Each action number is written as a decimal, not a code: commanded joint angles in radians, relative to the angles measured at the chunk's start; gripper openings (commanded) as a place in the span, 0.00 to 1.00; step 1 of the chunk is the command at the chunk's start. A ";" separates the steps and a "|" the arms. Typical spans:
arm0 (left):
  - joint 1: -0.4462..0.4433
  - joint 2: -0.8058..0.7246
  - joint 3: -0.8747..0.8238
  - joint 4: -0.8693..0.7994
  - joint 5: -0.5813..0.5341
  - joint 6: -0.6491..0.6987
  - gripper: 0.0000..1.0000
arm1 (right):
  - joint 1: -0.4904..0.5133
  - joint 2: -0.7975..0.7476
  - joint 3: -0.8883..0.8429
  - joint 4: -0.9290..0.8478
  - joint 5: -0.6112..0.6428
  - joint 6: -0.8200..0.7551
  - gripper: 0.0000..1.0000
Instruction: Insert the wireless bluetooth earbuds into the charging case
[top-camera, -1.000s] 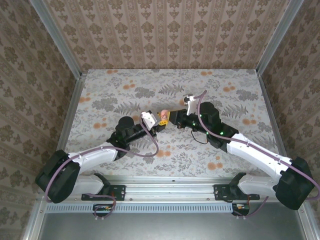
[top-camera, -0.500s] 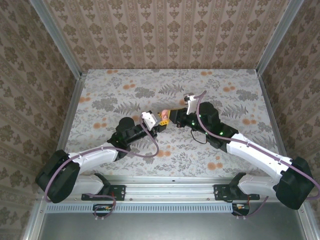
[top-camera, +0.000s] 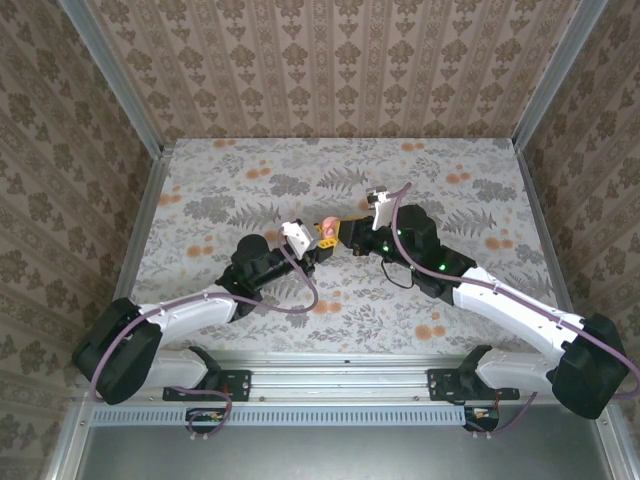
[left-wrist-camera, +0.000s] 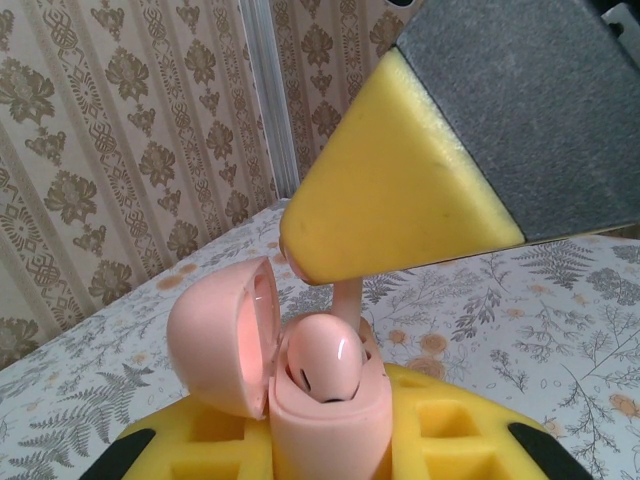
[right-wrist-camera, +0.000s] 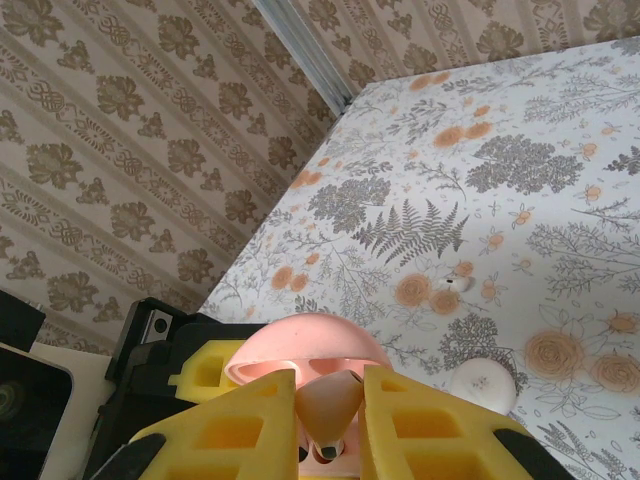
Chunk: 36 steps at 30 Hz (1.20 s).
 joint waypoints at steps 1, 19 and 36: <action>-0.006 -0.005 0.027 0.056 -0.011 -0.013 0.07 | 0.020 0.003 0.032 -0.052 0.028 -0.040 0.19; -0.007 -0.012 0.037 0.037 -0.010 -0.002 0.07 | 0.060 0.017 0.059 -0.078 0.071 -0.067 0.27; -0.007 -0.015 0.031 0.037 -0.011 -0.010 0.07 | 0.055 -0.023 0.039 -0.017 0.064 -0.031 0.35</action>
